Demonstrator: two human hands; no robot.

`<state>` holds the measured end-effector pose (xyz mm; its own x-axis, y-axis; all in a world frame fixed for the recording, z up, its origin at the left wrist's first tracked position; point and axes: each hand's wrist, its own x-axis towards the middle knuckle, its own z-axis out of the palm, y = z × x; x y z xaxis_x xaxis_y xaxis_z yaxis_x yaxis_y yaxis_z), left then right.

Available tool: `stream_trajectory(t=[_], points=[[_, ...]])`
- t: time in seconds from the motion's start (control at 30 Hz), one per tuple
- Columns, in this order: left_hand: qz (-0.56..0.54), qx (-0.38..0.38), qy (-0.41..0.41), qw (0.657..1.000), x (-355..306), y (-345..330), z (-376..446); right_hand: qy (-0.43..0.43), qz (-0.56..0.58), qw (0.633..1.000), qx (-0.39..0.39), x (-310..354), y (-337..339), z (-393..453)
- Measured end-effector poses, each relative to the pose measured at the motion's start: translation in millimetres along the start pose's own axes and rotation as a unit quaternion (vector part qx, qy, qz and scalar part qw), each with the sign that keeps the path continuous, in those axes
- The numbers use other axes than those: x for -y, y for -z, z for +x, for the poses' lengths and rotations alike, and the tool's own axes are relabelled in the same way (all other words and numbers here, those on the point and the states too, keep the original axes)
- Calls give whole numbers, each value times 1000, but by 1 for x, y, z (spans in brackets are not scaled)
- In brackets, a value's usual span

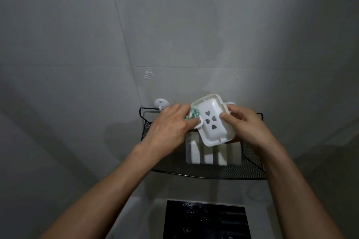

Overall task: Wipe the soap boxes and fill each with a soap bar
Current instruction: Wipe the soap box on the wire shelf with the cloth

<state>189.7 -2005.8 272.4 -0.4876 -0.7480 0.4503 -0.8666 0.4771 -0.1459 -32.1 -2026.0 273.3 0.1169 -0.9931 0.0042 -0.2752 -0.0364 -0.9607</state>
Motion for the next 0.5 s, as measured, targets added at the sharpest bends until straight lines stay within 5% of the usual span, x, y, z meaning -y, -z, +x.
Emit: stream_trajectory(t=[0.23, 0.5], points=[[-4, -50, 82, 995, -4, 8, 2, 28, 58, 998, -25, 0, -5, 3], [-37, -10, 59, 997, -42, -8, -9, 10, 150, 986, -79, 9, -3, 10]])
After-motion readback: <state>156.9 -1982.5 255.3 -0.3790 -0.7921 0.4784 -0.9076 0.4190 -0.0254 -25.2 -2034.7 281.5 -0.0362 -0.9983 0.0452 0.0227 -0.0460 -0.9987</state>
